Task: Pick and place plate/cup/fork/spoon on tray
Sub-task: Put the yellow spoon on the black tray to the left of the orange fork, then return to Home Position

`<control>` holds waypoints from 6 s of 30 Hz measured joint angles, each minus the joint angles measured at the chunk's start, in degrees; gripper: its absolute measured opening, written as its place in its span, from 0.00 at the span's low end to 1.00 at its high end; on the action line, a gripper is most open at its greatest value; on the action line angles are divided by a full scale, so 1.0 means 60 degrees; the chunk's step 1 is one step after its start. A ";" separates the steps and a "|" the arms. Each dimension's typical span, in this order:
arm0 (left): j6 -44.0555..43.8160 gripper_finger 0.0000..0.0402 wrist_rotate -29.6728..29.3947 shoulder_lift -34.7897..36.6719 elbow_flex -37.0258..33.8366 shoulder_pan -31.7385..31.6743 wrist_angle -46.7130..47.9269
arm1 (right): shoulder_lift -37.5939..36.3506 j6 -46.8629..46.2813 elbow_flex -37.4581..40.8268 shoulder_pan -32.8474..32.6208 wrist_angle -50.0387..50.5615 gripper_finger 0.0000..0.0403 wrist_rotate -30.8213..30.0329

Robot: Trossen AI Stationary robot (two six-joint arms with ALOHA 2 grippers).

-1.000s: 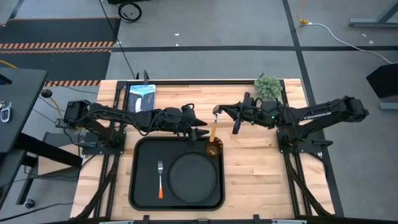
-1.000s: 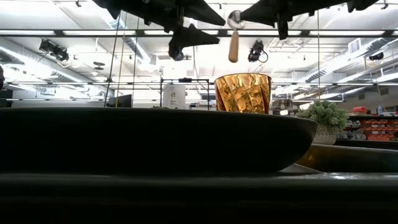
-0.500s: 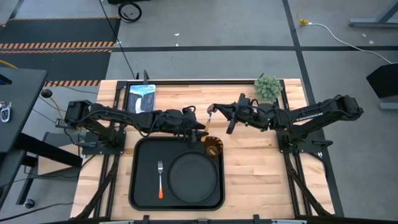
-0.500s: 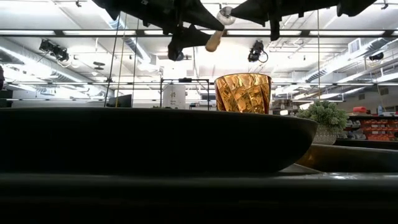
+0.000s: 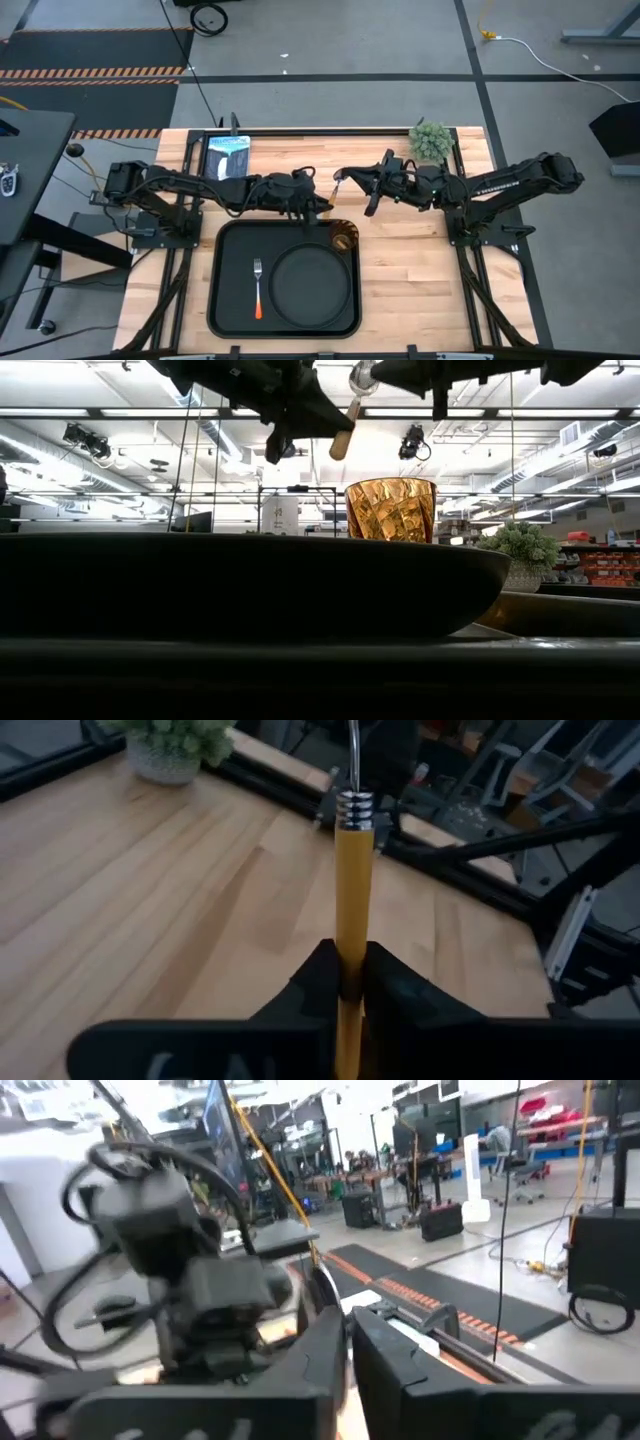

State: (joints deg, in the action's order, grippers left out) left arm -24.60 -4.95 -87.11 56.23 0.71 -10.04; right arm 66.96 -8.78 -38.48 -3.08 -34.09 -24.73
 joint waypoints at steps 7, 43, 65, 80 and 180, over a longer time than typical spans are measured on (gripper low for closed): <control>-0.0024 0.08 -0.0136 0.0111 0.0004 -0.0023 -0.0051 | -0.0172 0.0301 0.0009 -0.0282 0.0653 0.28 0.0306; -1.7225 0.10 -0.4075 -0.0622 0.0008 0.9734 0.7642 | -0.1785 0.2187 0.0022 -0.2593 0.4157 0.41 -0.2985; -1.7254 0.10 -0.3939 -0.1038 -0.1951 1.0378 0.5688 | -0.1785 0.1376 0.0022 -0.2624 0.3961 0.41 -0.2305; -1.7339 0.09 -0.4446 -0.0973 -0.1888 0.9857 0.5614 | -0.1785 0.1209 0.0022 -0.3048 0.3982 0.41 -0.2135; 0.4046 0.04 -0.4124 -0.0239 0.3966 0.4198 0.7324 | -0.8845 -0.0875 0.5691 -0.2655 0.3229 0.31 -0.0461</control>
State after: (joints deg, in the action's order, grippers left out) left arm -0.32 -29.69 -88.55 80.02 25.90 33.90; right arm 13.89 -14.03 -4.33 -19.00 -14.72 -27.49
